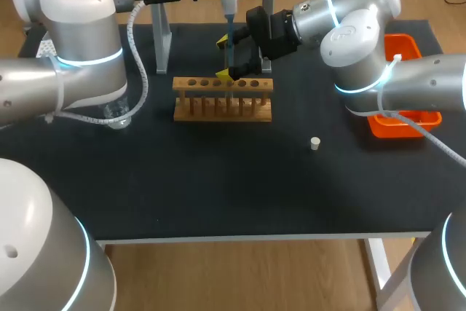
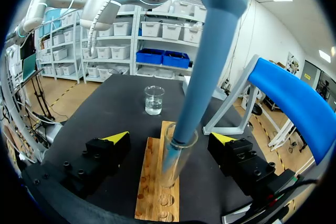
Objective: Invert the test tube, pick up the pipette, mount the tip to pipette, aspirate from beaker and dispense into the tube, eject the tip, return the pipette, and cap with the stopper.
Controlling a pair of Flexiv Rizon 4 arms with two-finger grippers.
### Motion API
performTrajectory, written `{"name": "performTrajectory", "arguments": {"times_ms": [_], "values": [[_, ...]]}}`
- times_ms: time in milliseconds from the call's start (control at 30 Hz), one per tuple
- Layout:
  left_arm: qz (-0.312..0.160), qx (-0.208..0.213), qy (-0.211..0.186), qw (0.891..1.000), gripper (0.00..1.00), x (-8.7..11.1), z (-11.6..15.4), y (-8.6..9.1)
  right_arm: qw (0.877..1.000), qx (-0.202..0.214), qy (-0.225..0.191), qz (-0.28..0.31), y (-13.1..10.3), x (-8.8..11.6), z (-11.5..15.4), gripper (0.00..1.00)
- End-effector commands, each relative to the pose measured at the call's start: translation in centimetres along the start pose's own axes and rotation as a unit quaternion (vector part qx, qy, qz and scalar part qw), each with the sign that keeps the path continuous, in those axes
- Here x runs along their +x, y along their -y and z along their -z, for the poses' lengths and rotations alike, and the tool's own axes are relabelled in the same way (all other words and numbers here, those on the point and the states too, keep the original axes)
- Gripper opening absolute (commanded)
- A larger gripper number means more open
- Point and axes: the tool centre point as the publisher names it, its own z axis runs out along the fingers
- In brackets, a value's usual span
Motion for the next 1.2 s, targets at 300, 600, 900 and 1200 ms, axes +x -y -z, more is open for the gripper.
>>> {"name": "performTrajectory", "arguments": {"times_ms": [300,600,900,1200], "values": [[-0.001,0.001,0.004,1.000,0.00,0.1,-0.1,0.0,1.000,0.002,-0.002,0.000,-0.1,-0.1,0.1,1.00],[-0.001,0.001,0.004,1.000,0.00,0.1,-0.1,0.0,1.000,-0.002,-0.001,-0.002,0.4,0.1,0.8,1.00],[-0.001,0.001,0.004,1.000,0.00,0.1,-0.1,0.0,1.000,-0.016,-0.003,0.001,1.2,0.5,2.6,1.00],[-0.001,0.001,0.004,1.000,0.00,0.1,-0.1,0.0,0.999,-0.050,0.012,0.001,1.8,1.0,5.3,1.00]]}}
